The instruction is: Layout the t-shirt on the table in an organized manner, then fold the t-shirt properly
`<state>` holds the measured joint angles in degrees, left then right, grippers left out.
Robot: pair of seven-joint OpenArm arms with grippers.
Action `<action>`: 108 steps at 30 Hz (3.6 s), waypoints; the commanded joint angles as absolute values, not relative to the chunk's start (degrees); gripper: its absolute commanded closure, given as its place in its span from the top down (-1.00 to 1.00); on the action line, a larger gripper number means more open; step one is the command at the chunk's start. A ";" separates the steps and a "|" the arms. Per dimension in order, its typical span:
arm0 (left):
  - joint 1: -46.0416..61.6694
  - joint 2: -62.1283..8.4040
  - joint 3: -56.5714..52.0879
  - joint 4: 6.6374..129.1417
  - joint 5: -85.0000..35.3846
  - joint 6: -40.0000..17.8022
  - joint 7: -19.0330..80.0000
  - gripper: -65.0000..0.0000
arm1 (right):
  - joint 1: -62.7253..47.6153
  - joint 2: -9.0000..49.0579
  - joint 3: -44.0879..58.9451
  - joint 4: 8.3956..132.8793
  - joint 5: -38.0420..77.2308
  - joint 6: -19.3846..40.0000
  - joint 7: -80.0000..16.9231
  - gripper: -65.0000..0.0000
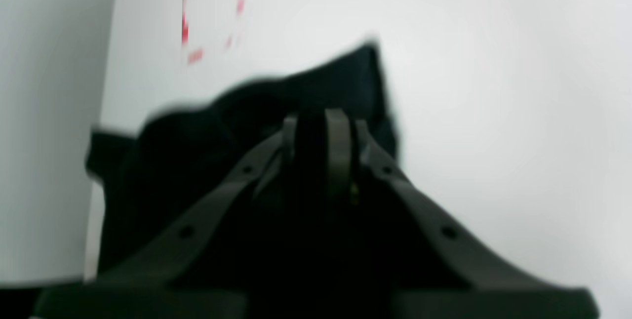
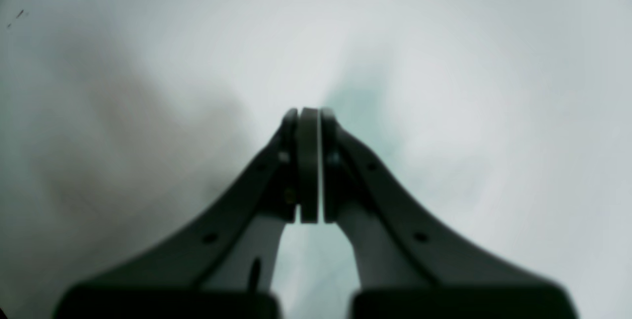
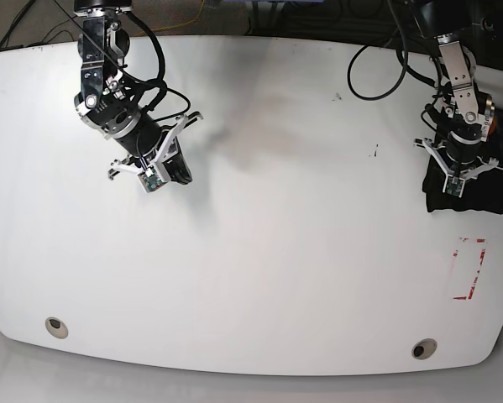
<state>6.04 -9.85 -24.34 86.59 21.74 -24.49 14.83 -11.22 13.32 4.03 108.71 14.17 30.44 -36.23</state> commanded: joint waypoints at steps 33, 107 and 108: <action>9.71 -16.22 -38.55 70.20 21.23 -24.04 2.15 -0.83 | -11.82 13.76 4.26 109.93 14.99 30.55 -34.77 -1.00; 58.24 7.60 -11.56 108.09 13.67 -23.87 -22.29 -0.96 | -54.46 0.57 28.18 114.15 2.77 30.55 -0.40 -1.00; 58.86 7.60 -11.56 108.09 13.67 -23.87 -22.29 -0.96 | -55.34 0.57 28.18 114.15 3.74 30.55 -0.48 -1.00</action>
